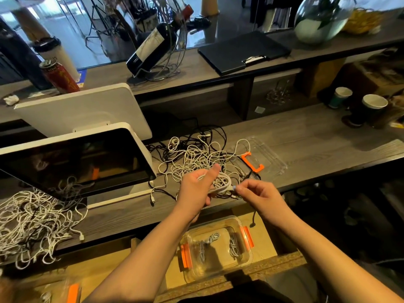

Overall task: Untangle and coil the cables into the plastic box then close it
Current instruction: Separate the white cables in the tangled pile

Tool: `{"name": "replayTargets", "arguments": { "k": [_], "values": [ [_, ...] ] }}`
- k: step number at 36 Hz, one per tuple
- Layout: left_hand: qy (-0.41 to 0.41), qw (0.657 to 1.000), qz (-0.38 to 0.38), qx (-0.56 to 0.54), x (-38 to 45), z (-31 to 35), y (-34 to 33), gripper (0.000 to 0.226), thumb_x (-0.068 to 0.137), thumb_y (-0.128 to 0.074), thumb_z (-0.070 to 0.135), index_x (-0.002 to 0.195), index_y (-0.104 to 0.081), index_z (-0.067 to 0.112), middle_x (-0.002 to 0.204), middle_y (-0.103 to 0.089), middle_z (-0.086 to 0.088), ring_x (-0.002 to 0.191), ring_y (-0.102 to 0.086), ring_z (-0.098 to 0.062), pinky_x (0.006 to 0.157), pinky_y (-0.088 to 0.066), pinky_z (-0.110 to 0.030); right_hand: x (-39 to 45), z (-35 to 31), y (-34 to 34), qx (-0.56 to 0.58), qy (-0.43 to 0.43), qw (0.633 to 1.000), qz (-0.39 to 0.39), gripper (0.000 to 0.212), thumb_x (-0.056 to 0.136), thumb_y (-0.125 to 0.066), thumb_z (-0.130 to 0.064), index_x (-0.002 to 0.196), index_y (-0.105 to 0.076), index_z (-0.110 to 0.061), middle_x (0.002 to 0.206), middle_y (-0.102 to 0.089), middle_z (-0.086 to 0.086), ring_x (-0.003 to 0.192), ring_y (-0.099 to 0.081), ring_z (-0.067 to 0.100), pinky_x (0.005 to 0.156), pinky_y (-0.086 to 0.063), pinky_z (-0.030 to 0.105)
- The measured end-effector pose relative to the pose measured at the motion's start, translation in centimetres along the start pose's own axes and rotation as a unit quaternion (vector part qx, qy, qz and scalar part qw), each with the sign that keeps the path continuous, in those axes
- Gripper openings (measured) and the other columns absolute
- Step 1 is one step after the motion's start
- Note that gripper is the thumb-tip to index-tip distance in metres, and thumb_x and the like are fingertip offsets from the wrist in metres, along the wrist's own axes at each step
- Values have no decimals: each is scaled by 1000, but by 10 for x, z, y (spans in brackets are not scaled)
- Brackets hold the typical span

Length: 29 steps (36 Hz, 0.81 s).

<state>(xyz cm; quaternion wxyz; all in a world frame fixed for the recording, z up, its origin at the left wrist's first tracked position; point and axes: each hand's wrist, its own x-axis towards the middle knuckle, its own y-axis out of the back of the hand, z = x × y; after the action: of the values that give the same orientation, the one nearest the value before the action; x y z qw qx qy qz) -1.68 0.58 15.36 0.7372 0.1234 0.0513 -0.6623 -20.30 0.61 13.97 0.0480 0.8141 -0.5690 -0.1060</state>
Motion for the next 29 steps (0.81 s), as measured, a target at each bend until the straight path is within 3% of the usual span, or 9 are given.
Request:
{"name": "replayTargets", "arguments": {
  "k": [4, 6, 8, 14, 18, 21, 23, 25, 29],
  "values": [
    [-25, 997, 71, 11, 1, -4, -5, 39, 93, -63, 49, 77, -65, 13, 53, -45, 0, 38, -40, -12, 36, -30, -18, -7, 1, -13, -76, 11, 997, -21, 15, 98, -59, -23, 89, -71, -24, 78, -68, -4, 73, -62, 8, 70, -50, 24],
    [-41, 993, 104, 22, 1, -4, -6, 53, 94, -63, 47, 79, -62, -3, 51, -40, -2, 39, -41, -14, 37, -33, -19, -11, -1, -20, -128, 14, 991, -35, 16, 99, -57, -29, 91, -71, -27, 80, -69, -1, 76, -64, 14, 74, -52, 36],
    [-59, 988, 136, 42, 2, -5, -8, 62, 95, -62, 47, 76, -53, -12, 49, -36, -1, 40, -41, -15, 39, -37, -25, -15, -5, -25, -167, 27, 984, -46, 18, 99, -56, -32, 92, -71, -26, 80, -70, -3, 76, -64, 11, 74, -52, 37],
    [-128, 955, 196, 183, 7, -15, -11, 61, 90, -64, 51, 55, -31, 14, 52, -27, -4, 52, -24, -17, 50, -24, -35, -21, -21, -31, -301, 102, 945, -75, 30, 100, -52, -41, 76, -62, -25, 60, -57, -8, 61, -54, 9, 56, -35, 20],
    [-142, 938, 142, 282, 11, -27, -7, 58, 92, -67, 39, 54, -41, 4, 48, -39, -14, 49, -26, -20, 49, -38, -41, -23, -31, -22, -302, 126, 943, -65, 32, 95, -49, -46, 65, -48, -35, 52, -47, -13, 56, -52, 8, 53, -35, 20],
    [-128, 934, 79, 323, 14, -30, -4, 51, 93, -64, 35, 56, -48, 3, 49, -40, -8, 49, -31, -22, 57, -45, -44, -16, -34, -11, -267, 135, 953, -40, 29, 93, -45, -47, 71, -52, -30, 57, -51, -8, 59, -53, 11, 53, -35, 22],
    [-120, 934, 31, 335, 13, -26, -4, 48, 96, -61, 37, 60, -57, 5, 51, -48, -9, 50, -38, -25, 59, -46, -42, -10, -34, -6, -241, 131, 961, -34, 25, 97, -52, -36, 76, -55, -24, 62, -53, -8, 62, -52, 9, 55, -35, 20],
    [-101, 935, -22, 338, 11, -21, -3, 50, 99, -56, 42, 64, -63, 6, 51, -49, -3, 47, -40, -20, 56, -43, -36, -4, -35, -1, -234, 123, 964, -20, 21, 98, -51, -34, 84, -61, -22, 70, -59, -9, 68, -56, 8, 60, -40, 20],
    [-59, 953, -82, 286, 7, -11, -4, 55, 101, -50, 47, 56, -49, 16, 50, -38, 1, 46, -35, -13, 53, -31, -34, 9, -33, 6, -254, 128, 958, 33, 22, 94, -52, -39, 93, -65, -21, 77, -63, -10, 77, -59, 6, 64, -45, 21]
  ]
}}
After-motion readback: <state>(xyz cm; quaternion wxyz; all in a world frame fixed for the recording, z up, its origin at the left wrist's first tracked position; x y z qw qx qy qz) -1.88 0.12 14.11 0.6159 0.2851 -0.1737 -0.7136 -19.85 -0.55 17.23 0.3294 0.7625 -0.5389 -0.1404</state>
